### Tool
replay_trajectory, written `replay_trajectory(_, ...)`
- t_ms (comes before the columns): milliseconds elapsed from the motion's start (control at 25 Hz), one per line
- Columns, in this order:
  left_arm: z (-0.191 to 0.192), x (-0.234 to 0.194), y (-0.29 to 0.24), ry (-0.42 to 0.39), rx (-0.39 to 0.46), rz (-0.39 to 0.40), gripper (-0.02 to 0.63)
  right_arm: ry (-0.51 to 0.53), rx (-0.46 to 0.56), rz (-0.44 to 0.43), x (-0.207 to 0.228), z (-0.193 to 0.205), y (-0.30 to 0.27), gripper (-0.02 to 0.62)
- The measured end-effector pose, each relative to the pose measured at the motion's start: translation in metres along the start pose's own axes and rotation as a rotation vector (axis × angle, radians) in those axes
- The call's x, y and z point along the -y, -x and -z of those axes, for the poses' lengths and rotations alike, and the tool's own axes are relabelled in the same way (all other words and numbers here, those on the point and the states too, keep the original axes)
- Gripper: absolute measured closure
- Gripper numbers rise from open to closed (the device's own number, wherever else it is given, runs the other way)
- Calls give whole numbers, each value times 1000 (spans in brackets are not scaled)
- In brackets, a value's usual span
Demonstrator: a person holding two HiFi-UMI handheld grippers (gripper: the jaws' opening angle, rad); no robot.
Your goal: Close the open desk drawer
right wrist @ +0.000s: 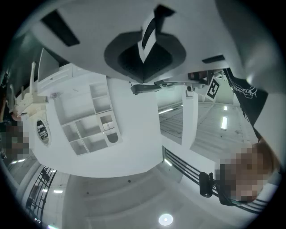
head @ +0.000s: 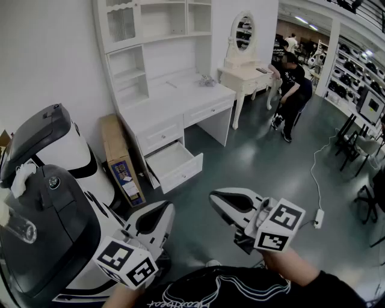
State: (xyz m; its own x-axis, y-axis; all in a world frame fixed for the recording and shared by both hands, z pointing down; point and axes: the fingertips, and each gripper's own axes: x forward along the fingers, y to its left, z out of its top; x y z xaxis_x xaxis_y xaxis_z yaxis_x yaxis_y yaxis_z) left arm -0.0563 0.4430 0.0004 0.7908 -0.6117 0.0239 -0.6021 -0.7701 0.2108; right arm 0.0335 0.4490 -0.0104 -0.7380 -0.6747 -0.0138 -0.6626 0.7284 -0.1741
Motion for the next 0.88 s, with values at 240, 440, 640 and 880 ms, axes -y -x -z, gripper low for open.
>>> replay_trajectory(240,2,-8,15,10,5,-7,601,10,-3,-7,-15,5,-9,589)
replay_trajectory(440,4,-15,17,15,10,-8,600,3,-17,8,-13,9,-14,589)
replay_trajectory(640,7,-28,11,24,5,-22,601,-51,-13,4,1,18,-22,589)
replay_trajectory(880,15,-50,-14,39,1,-38,601,-67,-15,-10,34,27,-37,589)
